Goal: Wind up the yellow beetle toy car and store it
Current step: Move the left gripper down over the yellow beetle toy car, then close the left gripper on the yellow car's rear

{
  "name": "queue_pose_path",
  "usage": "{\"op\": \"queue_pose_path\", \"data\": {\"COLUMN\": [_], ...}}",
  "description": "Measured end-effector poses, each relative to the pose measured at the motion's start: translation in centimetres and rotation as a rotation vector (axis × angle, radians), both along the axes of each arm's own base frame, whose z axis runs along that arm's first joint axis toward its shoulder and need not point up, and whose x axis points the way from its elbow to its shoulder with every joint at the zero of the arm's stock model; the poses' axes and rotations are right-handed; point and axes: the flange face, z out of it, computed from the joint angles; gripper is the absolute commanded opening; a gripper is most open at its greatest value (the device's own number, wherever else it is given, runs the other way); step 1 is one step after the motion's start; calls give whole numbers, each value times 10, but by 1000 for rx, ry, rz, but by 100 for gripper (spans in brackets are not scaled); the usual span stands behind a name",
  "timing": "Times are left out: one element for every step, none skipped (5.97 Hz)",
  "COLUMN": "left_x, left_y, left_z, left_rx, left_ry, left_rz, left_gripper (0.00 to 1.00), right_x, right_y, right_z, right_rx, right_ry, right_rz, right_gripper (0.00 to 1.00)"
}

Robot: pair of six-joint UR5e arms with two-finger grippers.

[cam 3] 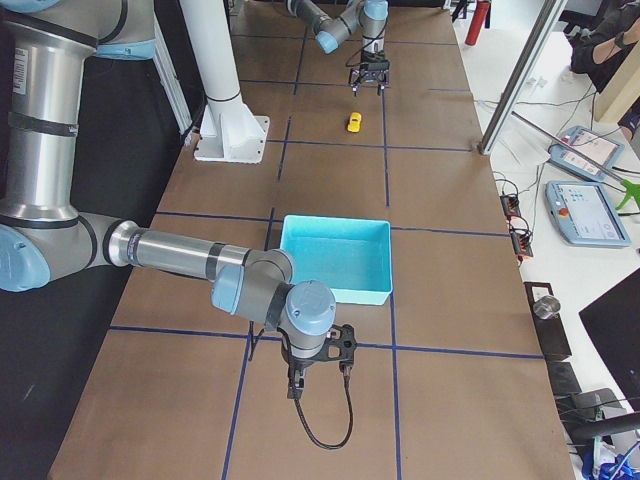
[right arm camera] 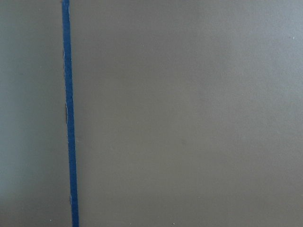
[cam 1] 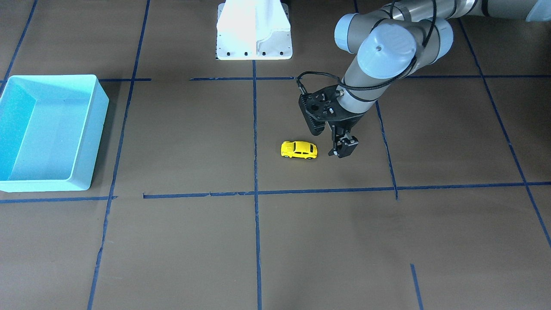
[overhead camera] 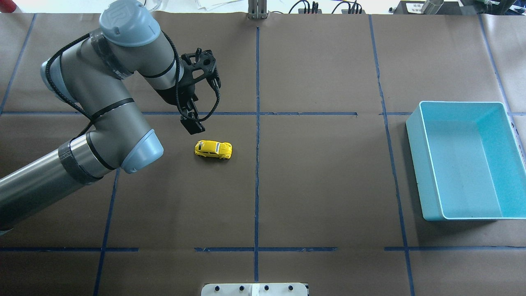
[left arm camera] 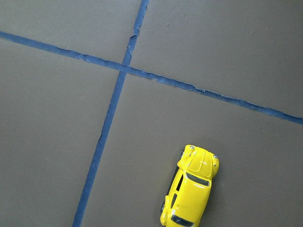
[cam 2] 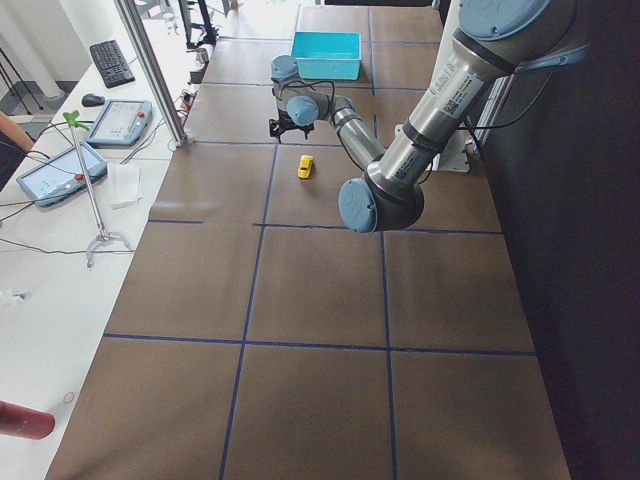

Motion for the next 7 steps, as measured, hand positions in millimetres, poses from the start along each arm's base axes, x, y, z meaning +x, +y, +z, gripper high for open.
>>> {"op": "queue_pose_path", "data": {"left_x": [12, 17, 21, 30, 39, 42, 46], "left_y": [2, 2, 1, 6, 17, 21, 24], "left_z": [6, 13, 21, 30, 38, 45, 50], "left_rx": [48, 91, 108, 107, 102, 99, 98], "left_ry": [7, -8, -30, -45, -54, -62, -70], "left_rz": [27, 68, 97, 120, 143, 152, 157], "left_gripper": [100, 100, 100, 100, 100, 100, 100], "right_x": [0, 0, 0, 0, 0, 0, 0], "right_y": [0, 1, 2, 3, 3, 3, 3], "right_z": [1, 3, 5, 7, 8, 8, 8], "right_rx": [-1, -6, -12, -16, -17, -18, -18], "right_ry": [0, 0, 0, -1, -2, -2, -3], "right_rz": [0, 0, 0, 0, 0, 0, 0], "right_gripper": [100, 100, 100, 100, 100, 100, 100]}}
